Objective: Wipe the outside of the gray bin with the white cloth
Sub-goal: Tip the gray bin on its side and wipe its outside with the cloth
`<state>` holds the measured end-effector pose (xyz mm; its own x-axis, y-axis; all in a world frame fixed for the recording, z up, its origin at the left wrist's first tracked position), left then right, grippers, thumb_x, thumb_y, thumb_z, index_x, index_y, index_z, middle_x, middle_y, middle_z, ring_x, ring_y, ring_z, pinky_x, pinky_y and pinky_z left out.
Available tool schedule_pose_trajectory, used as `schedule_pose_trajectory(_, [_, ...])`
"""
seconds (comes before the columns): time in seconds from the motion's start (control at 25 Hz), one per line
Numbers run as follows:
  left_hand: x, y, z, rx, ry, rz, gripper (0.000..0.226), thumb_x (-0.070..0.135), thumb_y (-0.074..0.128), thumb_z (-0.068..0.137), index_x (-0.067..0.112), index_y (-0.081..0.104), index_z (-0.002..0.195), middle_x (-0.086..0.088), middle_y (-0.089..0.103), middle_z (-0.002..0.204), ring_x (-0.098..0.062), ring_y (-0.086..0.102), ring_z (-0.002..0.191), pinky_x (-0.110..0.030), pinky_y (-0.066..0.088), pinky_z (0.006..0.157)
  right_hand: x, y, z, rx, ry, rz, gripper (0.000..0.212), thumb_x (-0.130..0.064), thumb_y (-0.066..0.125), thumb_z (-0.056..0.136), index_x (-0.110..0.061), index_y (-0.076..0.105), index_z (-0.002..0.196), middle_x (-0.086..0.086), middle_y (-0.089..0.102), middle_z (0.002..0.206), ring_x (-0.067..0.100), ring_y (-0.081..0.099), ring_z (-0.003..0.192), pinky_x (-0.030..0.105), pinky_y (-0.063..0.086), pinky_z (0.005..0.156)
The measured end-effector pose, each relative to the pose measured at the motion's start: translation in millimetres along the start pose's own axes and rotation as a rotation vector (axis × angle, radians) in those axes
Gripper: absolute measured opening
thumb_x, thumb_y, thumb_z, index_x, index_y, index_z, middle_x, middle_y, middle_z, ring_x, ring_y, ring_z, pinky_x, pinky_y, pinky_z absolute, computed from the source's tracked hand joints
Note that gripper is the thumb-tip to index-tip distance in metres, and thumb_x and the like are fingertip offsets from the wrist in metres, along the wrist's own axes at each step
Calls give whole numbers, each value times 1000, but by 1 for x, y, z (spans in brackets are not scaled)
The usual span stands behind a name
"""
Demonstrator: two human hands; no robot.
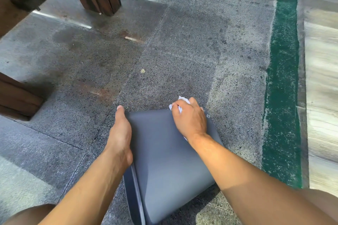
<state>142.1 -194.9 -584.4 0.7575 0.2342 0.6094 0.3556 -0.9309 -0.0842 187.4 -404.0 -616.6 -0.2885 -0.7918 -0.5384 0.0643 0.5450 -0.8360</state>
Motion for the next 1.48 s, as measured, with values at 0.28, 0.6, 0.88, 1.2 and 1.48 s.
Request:
schedule_pose_trajectory(0.28, [3,-3,6,34,26,102,96,86,38,84,13,56,143,-6,68,138,-27,66,122,-49,47,113,47,-7,23,-12,84,-64,33,-44,45,98,-29,72,109,9,59,121,38,61,99,42,47,94])
schedule_pose_trajectory(0.6, [5,1,1,70,100,104,91,84,40,87,8,57,136,-3,70,123,-21,69,104,-33,52,86,99,-14,30,-51,191,-201,38,-42,38,100,-27,71,111,17,59,125,41,64,100,43,49,90])
schedule_pose_trajectory(0.88, [7,-3,-10,57,154,137,94,83,39,88,7,54,141,-3,65,131,-26,63,117,-39,47,101,141,-25,18,-114,349,-219,27,-33,47,101,-24,72,94,15,67,107,34,65,86,37,50,80])
schedule_pose_trajectory(1.2, [48,4,-43,-48,349,124,96,98,43,57,15,71,97,14,73,106,-9,68,102,-39,49,94,91,-114,49,255,448,315,23,-41,56,96,-28,74,104,1,71,101,15,56,68,25,39,57])
schedule_pose_trajectory(1.48, [54,24,-54,-375,316,-94,65,82,45,84,33,86,92,-7,84,103,-23,80,94,-41,62,76,-28,-135,8,168,52,701,10,-36,66,86,-32,76,86,-18,75,86,1,70,82,20,51,70])
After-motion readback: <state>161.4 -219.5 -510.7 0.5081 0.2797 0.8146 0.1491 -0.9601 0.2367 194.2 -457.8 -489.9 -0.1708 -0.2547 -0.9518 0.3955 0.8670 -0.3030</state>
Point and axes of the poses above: each hand's wrist, its own z-axis towards the middle knuckle, its own y-axis out of the palm, x = y × z, the point moved 6 cm from there along z, towards the middle knuckle
